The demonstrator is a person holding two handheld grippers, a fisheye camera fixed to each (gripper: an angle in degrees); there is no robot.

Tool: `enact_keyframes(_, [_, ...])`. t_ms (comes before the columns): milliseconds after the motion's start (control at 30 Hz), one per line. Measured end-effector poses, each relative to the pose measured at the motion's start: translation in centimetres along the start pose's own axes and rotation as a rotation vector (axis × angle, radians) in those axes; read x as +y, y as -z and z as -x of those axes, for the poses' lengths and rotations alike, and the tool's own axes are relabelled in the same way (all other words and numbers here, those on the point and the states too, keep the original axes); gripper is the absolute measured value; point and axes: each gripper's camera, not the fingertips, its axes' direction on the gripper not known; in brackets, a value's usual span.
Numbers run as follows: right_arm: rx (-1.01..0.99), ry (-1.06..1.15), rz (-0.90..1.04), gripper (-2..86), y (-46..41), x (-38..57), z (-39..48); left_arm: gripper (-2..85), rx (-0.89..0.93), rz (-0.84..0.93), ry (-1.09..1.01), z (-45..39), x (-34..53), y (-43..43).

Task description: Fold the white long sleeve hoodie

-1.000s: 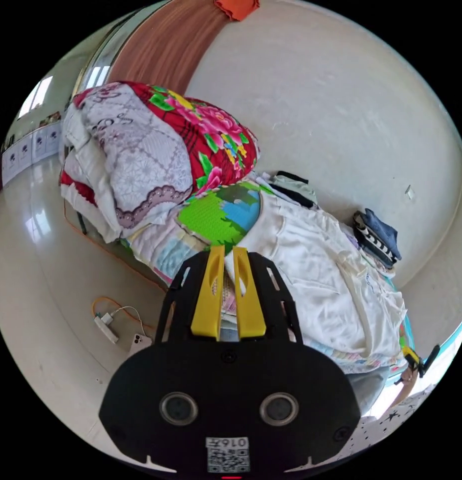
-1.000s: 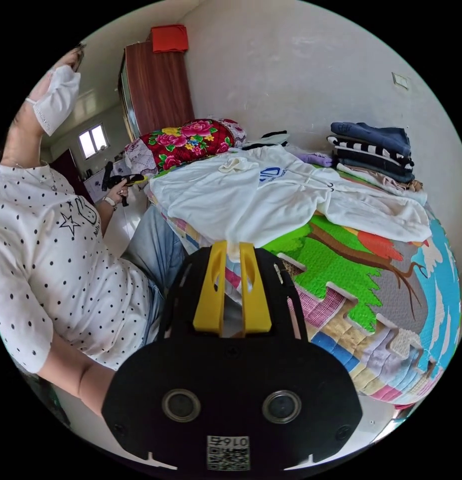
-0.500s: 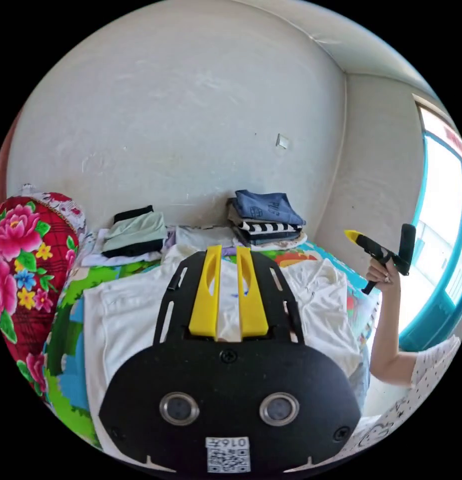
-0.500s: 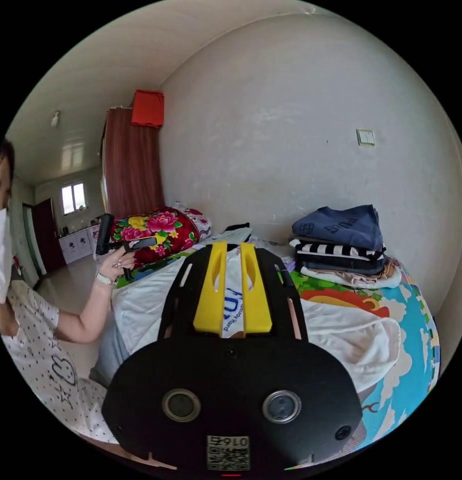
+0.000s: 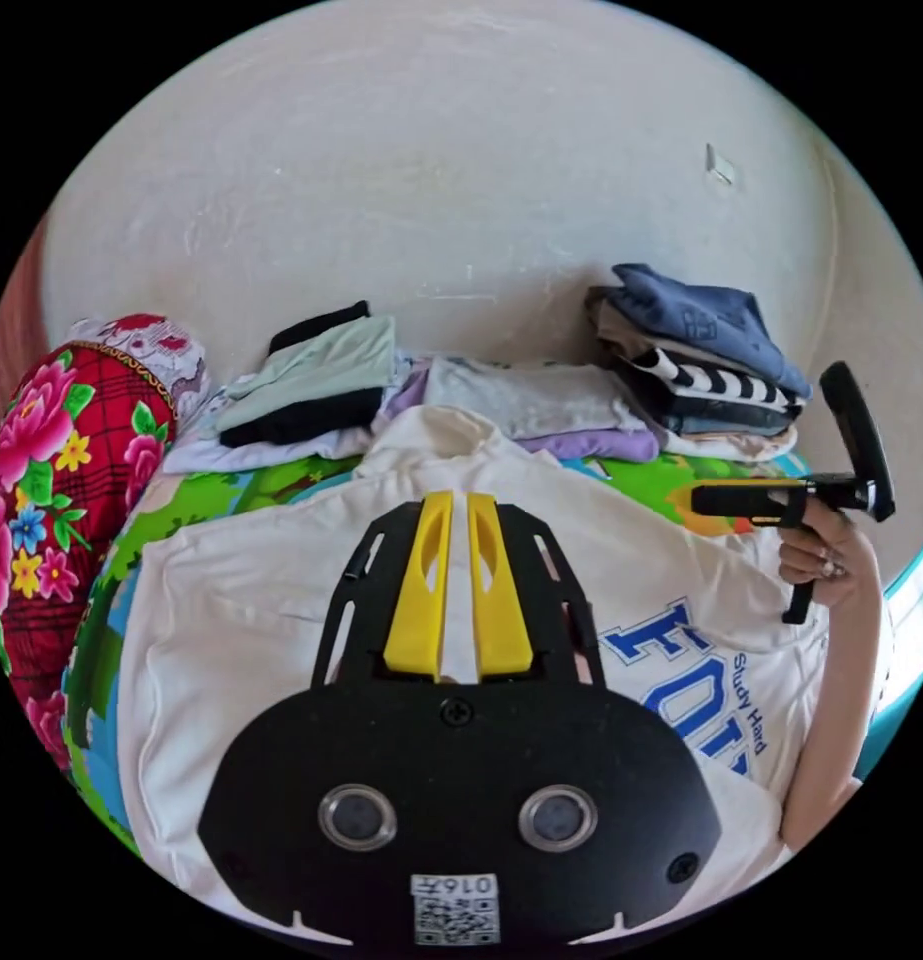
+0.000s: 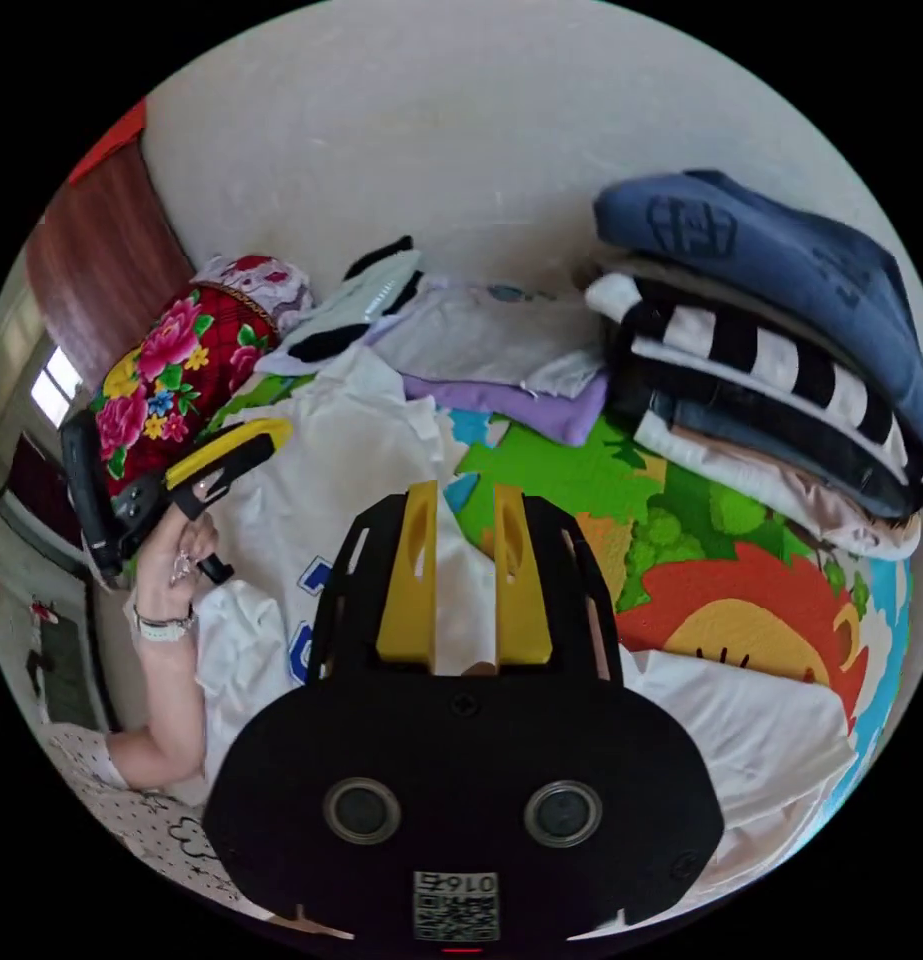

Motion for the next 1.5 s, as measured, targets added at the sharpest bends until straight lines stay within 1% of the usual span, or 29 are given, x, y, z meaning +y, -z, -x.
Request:
enact_keyframes(33, [-0.085, -0.035, 0.014, 9.4, -0.9, -0.9, -1.1, -0.3, 0.036, -0.012, 0.01, 0.3, 0.1, -0.2])
enact_keyframes(67, [-0.172, -0.018, -0.02, 10.1, -1.3, -1.4, -1.3, -0.5, 0.108, -0.027, 0.031, 0.5, 0.1, -0.7])
enact_keyframes(133, [-0.263, 0.038, -0.064, 11.3, -1.9, -2.1, -1.1, -0.6, 0.176, -0.028, 0.054, 0.1, 0.4, -1.8])
enact_keyframes(167, [-0.27, 0.049, -0.042, 11.8, -2.8, -3.0, -0.7, -0.7, 0.188, -0.024, 0.038, -0.6, 0.7, -2.5])
enact_keyframes(267, [-0.177, 0.028, 0.099, 11.2, -6.6, -5.4, 0.2, -0.7, 0.087, 0.005, -0.026, -2.8, 1.6, -4.4])
enact_keyframes(300, [-0.165, 0.036, 0.11, 10.7, -7.2, -5.8, 0.5, -0.7, 0.032, 0.015, -0.049, -3.5, 1.9, -5.1])
enact_keyframes(367, [-0.167, 0.136, 0.089, 3.5, -7.5, -6.9, 2.3, -0.6, -0.039, 0.017, -0.066, -4.3, 2.2, -5.7])
enact_keyframes(400, [-0.161, 0.174, 0.075, 3.0, -7.2, -7.1, 2.9, -0.5, -0.066, 0.007, -0.068, -4.6, 2.5, -5.9])
enact_keyframes(467, [-0.107, 0.373, 0.007, 1.8, -4.9, -7.3, 5.9, -0.3, -0.08, -0.014, -0.062, -4.8, 2.9, -6.2])
enact_keyframes(500, [-0.1, 0.429, -0.002, 1.8, -4.4, -7.3, 6.7, -0.1, -0.076, -0.031, -0.047, -4.8, 3.2, -6.5])
enact_keyframes(533, [-0.099, 0.559, -0.002, 1.7, -3.7, -6.9, 8.4, 0.2, -0.071, -0.04, -0.039, -4.7, 3.3, -6.6])
enact_keyframes(567, [-0.11, 0.698, 0.023, 1.8, -3.6, -6.2, 10.1, 0.7, -0.056, -0.056, -0.018, -4.5, 3.7, -7.1])
enact_keyframes(600, [-0.116, 0.771, 0.047, 1.9, -3.7, -5.7, 10.9, 2.2, -0.032, -0.065, 0.0, -4.3, 4.0, -7.7])
enact_keyframes(667, [-0.13, 1.052, 0.232, 2.9, -5.9, -3.6, 13.8, 4.8, 0.01, -0.064, 0.016, -4.1, 4.5, -9.0])
enact_keyframes(733, [-0.092, 1.172, 0.344, 4.3, -8.0, -2.5, 15.0, 7.0, 0.049, -0.023, 0.011, -4.3, 4.8, -11.0])
enact_keyframes(767, [-0.079, 1.183, 0.34, 5.2, -8.2, -2.7, 15.3, 8.0, 0.064, 0.024, 0.004, -4.6, 4.9, -12.7])
enact_keyframes(800, [-0.086, 1.172, 0.334, 5.3, -8.0, -3.1, 15.2, 8.5, 0.071, 0.079, -0.012, -5.1, 5.1, -14.7])
enact_keyframes(867, [-0.156, 1.069, 0.268, 5.7, -6.2, -4.9, 13.6, 7.2, 0.054, 0.177, -0.04, -6.0, 5.6, -17.8])
enact_keyframes(900, [-0.175, 1.038, 0.237, 5.8, -5.6, -5.4, 12.9, 3.3, 0.04, 0.245, -0.072, -6.7, 5.9, -19.3])
enact_keyframes(967, [-0.233, 0.865, 0.087, 7.3, -3.4, -7.4, 9.6, 0.5, 0.02, 0.265, -0.143, -7.7, 6.3, -19.5])
enact_keyframes(1000, [-0.242, 0.8, 0.048, 7.6, -3.0, -8.0, 8.6, -0.1, 0.03, 0.252, -0.195, -8.1, 6.5, -18.8])
enact_keyframes(1067, [-0.285, 0.5, -0.059, 7.8, -2.3, -10.6, 4.3, -0.5, 0.086, 0.301, -0.274, -8.5, 6.8, -18.1])
enact_keyframes(1100, [-0.289, 0.426, -0.07, 7.9, -2.4, -11.2, 3.3, -0.6, 0.111, 0.357, -0.299, -8.4, 7.1, -17.8])
enact_keyframes(1167, [-0.278, 0.161, -0.076, 9.2, -4.1, -12.8, 0.0, -0.7, 0.113, 0.398, -0.319, -8.0, 7.8, -17.5])
enact_keyframes(1233, [-0.275, 0.02, -0.056, 10.7, -5.9, -13.4, -1.6, -0.7, 0.104, 0.425, -0.333, -7.8, 8.5, -17.4])
enact_keyframes(1333, [-0.285, -0.042, 0.04, 11.3, -8.8, -13.7, -1.7, -0.7, 0.084, 0.436, -0.334, -7.3, 9.2, -17.9])
enact_keyframes(1367, [-0.244, -0.045, 0.045, 10.7, -8.8, -13.7, -1.3, -0.6, 0.084, 0.441, -0.323, -7.0, 9.3, -18.3])
enact_keyframes(1467, [-0.113, -0.037, 0.082, 4.1, -8.2, -13.5, -0.2, -0.2, 0.034, 0.453, -0.29, -6.3, 9.4, -19.1])
enact_keyframes(1500, [-0.114, -0.029, 0.081, 2.9, -7.9, -13.4, -0.1, 0.1, 0.005, 0.449, -0.28, -6.1, 9.4, -19.1])
